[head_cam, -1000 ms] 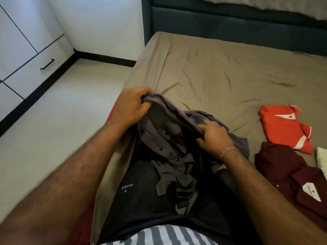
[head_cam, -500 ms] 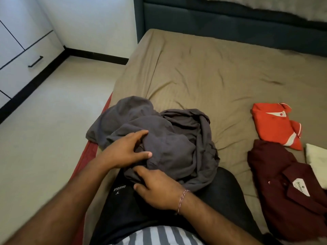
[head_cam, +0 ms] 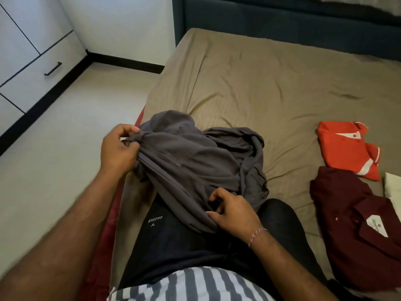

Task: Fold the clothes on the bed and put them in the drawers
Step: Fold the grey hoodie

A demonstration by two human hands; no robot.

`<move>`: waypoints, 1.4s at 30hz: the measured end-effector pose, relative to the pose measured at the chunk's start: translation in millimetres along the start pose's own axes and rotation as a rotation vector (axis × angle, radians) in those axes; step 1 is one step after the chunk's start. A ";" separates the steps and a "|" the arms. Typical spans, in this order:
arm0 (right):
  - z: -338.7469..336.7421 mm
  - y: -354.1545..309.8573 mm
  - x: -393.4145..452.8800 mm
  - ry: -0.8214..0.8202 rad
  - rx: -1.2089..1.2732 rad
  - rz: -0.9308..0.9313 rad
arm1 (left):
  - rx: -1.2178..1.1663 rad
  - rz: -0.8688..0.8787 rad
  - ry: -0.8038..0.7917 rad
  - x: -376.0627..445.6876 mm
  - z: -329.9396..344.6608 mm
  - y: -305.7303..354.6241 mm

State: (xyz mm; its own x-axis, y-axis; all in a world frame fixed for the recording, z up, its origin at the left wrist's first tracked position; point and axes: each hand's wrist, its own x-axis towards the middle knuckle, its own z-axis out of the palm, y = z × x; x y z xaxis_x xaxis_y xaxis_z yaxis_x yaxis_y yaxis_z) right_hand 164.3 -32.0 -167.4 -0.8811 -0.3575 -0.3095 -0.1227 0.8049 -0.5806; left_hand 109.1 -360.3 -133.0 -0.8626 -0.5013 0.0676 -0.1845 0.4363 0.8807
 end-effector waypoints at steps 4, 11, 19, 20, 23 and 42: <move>8.5 -1.9 10.3 0.122 -0.109 -0.005 | 0.336 -0.083 0.036 -13.0 5.2 -8.3; 10.8 3.2 22.7 0.301 -0.058 0.064 | 0.501 0.405 -0.448 -84.2 53.3 4.6; -8.9 6.7 31.9 0.374 0.535 0.113 | 0.549 0.498 -0.391 -66.0 62.7 25.5; -16.9 3.6 35.5 0.397 0.581 0.135 | 0.477 0.528 -0.356 -65.7 62.3 35.6; -53.8 -22.3 49.5 0.452 0.884 0.136 | 0.282 0.531 -0.339 -58.0 62.3 79.6; -404.5 -163.6 -7.6 0.895 0.448 -0.540 | 0.139 1.295 -0.292 100.4 -52.3 417.8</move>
State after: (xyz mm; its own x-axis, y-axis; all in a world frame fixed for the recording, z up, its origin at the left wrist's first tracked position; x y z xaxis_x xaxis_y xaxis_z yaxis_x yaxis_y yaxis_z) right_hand 6.3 30.6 234.5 -0.7945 0.0055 0.6073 -0.5691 0.3424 -0.7476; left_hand -29.9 -267.4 266.3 -0.5167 0.4992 0.6956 0.8075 0.5541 0.2021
